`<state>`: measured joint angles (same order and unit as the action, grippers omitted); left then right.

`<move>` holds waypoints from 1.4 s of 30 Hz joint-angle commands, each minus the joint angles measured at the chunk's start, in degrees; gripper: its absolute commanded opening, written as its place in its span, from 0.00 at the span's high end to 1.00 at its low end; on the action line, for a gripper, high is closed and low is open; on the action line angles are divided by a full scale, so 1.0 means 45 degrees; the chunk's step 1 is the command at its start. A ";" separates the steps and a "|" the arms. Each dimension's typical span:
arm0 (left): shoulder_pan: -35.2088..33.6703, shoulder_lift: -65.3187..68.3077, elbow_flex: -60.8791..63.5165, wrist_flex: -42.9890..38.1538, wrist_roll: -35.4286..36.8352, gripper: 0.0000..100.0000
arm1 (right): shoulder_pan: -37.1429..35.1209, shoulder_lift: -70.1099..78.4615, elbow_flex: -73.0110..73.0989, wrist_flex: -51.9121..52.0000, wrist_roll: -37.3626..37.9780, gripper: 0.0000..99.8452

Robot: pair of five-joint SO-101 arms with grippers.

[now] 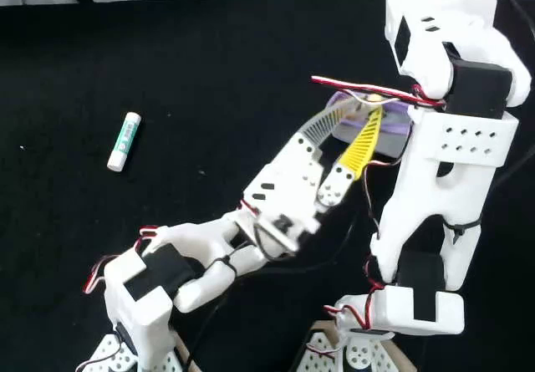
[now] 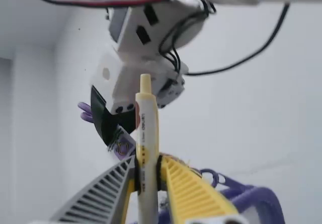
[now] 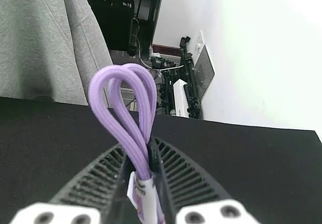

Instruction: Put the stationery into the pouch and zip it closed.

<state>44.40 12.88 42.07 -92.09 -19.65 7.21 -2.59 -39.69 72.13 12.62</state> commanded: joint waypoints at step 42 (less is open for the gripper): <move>-1.1595 -1.1800 -0.1475 1.8598 1.0413 0.95 | 0.0020 0.1475 -0.2315 0.0078 0.0742 0.99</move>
<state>0.88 -40.22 41.27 -25.19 24.13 7.21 2.51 -44.18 71.25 15.43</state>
